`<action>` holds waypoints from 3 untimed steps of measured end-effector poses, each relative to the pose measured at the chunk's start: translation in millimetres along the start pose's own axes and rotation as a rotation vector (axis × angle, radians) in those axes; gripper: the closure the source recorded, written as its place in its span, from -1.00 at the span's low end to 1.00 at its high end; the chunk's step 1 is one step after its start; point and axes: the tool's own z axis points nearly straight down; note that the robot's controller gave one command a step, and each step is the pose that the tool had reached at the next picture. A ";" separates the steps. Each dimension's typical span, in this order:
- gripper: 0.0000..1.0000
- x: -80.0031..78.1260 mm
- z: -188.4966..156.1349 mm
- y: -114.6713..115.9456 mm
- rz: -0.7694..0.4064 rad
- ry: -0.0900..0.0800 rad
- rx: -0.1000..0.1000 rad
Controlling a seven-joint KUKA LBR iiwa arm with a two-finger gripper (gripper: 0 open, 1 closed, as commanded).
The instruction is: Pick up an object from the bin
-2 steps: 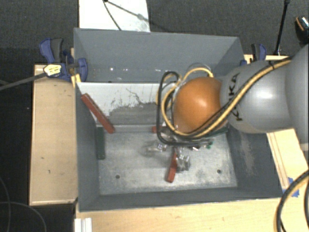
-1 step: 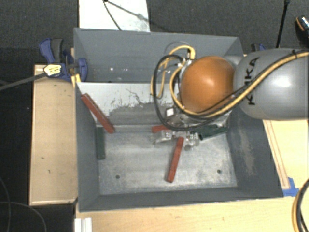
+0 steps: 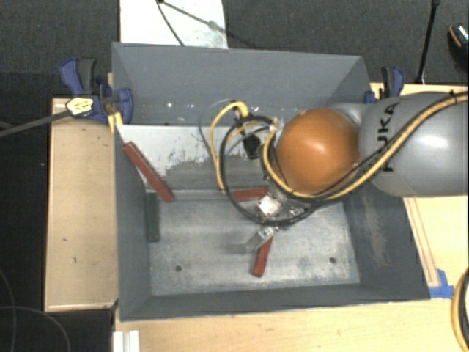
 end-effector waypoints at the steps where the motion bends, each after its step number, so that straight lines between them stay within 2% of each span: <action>1: -1.00 -26.6 -0.4 10.2 -0.176 0.000 0.001; 2: 1.00 -25.4 -0.9 10.0 -0.167 0.001 -0.001; 3: 1.00 -25.4 -92.2 8.6 -0.162 0.005 0.012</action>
Offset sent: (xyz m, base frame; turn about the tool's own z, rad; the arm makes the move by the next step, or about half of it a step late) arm -0.0213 0.0163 0.0005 -0.1770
